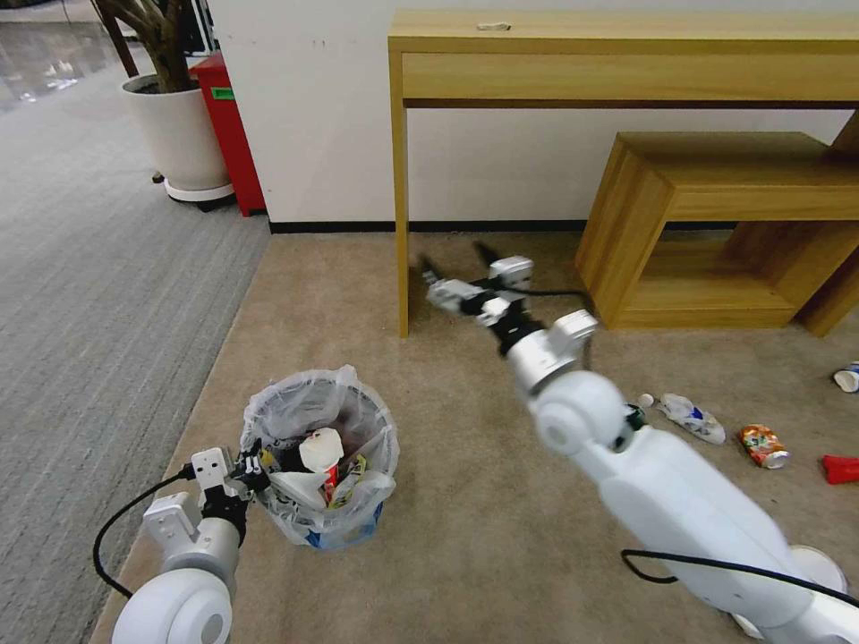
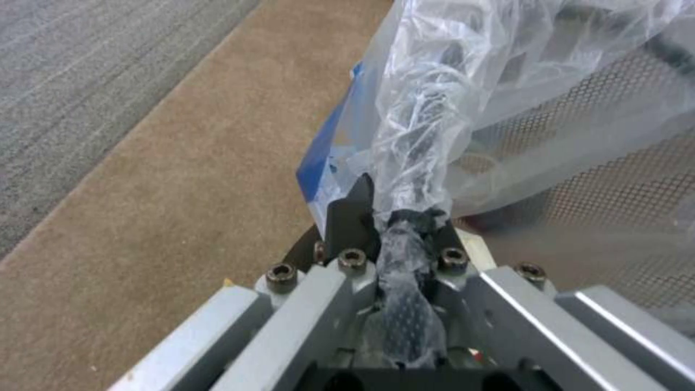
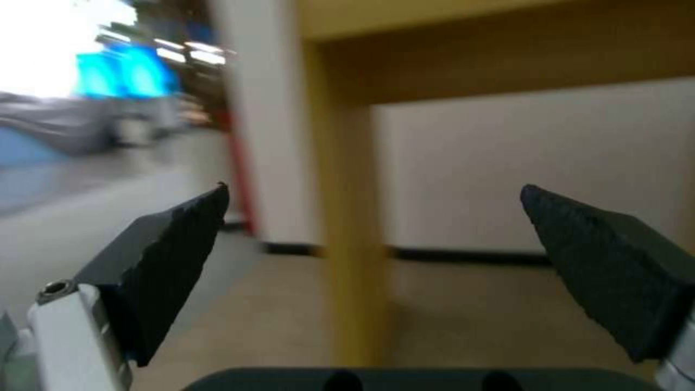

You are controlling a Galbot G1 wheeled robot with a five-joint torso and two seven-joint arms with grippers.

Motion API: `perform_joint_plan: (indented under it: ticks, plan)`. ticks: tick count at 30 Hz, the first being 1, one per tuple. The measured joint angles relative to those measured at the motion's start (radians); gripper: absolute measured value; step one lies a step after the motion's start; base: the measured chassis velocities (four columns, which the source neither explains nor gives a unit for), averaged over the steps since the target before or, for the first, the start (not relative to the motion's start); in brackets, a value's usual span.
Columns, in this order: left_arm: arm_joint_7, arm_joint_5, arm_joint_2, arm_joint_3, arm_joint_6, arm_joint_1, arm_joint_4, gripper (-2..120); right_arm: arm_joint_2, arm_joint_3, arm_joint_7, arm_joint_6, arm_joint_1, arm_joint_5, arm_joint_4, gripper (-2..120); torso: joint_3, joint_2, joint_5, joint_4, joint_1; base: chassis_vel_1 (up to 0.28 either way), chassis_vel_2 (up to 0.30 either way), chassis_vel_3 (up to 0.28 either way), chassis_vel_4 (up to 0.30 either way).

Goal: Pick up the trash bin and place the garbage on the floor into it.

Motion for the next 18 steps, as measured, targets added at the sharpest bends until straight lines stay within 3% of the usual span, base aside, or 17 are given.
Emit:
perform_joint_plan:
  ticks: [7, 18]
  plan:
    - [-0.002, -0.023, 0.016, 0.019, 0.002, -0.027, 0.021, 1, -0.033, 0.189, 0.106, -0.059, -0.148, 0.013, 0.028, 100, 0.000, 0.000, -0.0001, -0.0005, 0.000, 0.000, 0.000, 0.000, 0.000]
    - [-0.003, -0.038, 0.024, 0.012, 0.003, -0.032, 0.015, 1, -0.047, 0.345, 0.084, -0.028, -0.290, -0.010, 0.006, 100, 0.000, 0.000, -0.0001, 0.0001, 0.000, 0.000, 0.000, 0.000, 0.000]
